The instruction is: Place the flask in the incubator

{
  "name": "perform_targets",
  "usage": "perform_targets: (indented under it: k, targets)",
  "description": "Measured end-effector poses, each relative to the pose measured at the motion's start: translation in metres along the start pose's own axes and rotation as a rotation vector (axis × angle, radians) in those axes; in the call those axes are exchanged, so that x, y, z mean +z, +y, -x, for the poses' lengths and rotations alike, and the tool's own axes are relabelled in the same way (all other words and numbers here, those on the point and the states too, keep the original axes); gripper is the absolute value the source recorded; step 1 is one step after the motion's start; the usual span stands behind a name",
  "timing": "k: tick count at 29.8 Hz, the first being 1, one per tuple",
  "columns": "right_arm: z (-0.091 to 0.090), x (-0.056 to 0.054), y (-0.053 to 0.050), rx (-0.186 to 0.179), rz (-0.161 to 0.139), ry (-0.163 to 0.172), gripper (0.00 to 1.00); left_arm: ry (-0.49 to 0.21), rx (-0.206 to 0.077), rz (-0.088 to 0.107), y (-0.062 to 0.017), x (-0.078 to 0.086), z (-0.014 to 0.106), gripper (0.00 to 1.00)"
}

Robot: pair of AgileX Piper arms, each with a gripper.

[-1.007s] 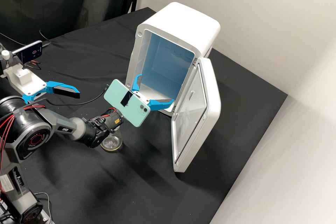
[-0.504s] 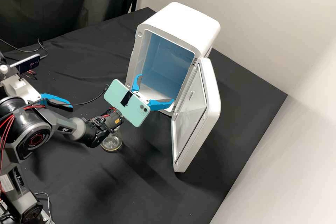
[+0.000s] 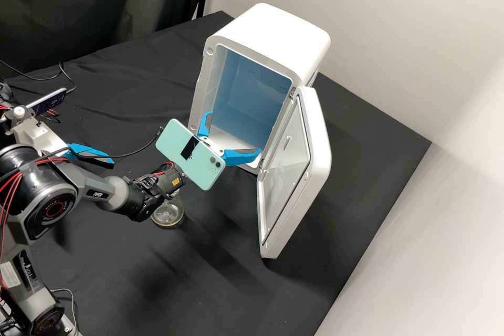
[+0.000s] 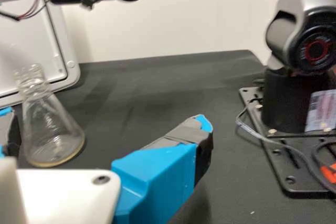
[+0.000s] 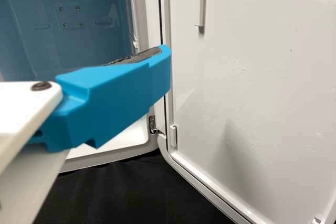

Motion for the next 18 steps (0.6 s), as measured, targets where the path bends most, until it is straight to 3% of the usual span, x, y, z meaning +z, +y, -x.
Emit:
perform_targets:
  k: [6,14,18]
  targets:
    - [0.0,0.0,0.0,0.0,0.0,0.0,1.0,0.022,-0.033,-0.004,-0.0101,-0.013,0.005,1.0]
    - [0.0,0.0,0.0,0.0,0.0,0.0,1.0,0.078,-0.045,0.002,-0.0155,-0.037,0.007,1.0]
    - [0.0,0.0,0.0,0.0,0.0,0.0,1.0,0.108,-0.072,0.006,-0.0208,-0.049,0.011,1.0]
